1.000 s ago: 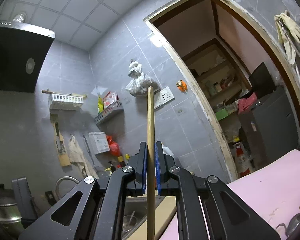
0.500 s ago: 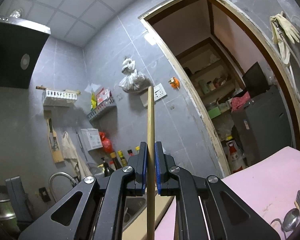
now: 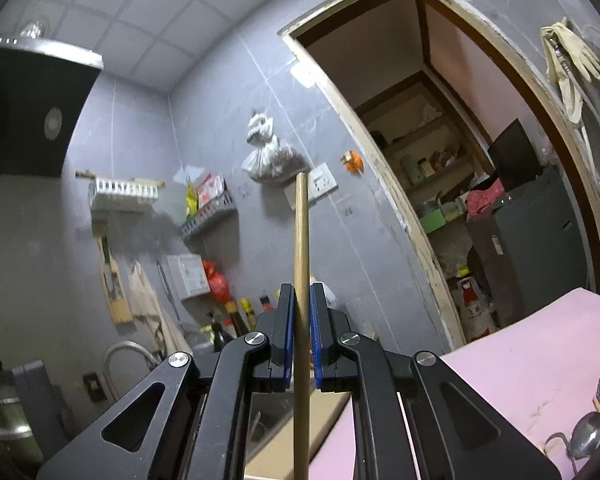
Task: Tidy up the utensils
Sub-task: 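Carry the left tool's chopstick over the white holder while the right tool carries its chopstick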
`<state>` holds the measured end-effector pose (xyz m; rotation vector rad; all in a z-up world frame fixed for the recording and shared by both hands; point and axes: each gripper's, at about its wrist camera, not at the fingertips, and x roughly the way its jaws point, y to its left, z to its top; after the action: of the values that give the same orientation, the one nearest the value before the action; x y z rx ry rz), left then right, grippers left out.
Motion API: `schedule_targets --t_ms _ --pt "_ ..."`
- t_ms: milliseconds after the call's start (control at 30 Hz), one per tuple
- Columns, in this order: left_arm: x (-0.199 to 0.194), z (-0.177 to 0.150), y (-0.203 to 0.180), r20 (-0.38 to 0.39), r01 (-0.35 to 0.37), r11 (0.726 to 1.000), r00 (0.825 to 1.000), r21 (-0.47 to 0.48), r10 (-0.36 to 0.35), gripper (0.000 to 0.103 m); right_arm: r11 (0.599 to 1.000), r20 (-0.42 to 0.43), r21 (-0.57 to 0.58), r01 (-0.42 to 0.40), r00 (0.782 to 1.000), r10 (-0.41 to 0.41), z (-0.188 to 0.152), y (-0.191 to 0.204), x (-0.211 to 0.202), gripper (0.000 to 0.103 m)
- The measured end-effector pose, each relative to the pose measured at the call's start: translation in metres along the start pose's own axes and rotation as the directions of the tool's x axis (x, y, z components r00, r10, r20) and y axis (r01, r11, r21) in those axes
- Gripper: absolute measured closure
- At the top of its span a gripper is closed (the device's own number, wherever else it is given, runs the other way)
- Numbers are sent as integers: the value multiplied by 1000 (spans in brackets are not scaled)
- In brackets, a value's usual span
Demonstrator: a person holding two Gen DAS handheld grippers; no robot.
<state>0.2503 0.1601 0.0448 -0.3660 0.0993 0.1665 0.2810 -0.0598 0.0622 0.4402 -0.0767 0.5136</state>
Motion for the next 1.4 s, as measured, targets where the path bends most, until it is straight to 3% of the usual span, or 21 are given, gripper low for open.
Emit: schedule_targets --t_ms 233,633,767,900,1100,1400 --pt "-5 -3 -4 -20 27 999 999 34 -26 101 997 -29 -74 -35 999 33 -2 -1 -10 97" --pt "-9 -8 -7 -24 26 999 999 45 -25 101 997 -23 51 -56 998 57 11 -11 -8 97" --pt "-9 -8 -3 -28 28 999 999 31 -27 101 998 30 53 -42 999 40 17 -1 -6 97" --pt "-8 -10 -2 -36 28 999 999 27 -27 101 998 61 -30 49 997 -47 13 15 -4 97" --pt "-7 -10 -2 -36 30 999 999 29 -29 101 984 54 -136 111 993 -105 -8 27 0 97" --pt "-7 -6 -6 -52 49 998 998 38 -47 101 985 -40 -147 87 995 -94 -22 16 -2 97"
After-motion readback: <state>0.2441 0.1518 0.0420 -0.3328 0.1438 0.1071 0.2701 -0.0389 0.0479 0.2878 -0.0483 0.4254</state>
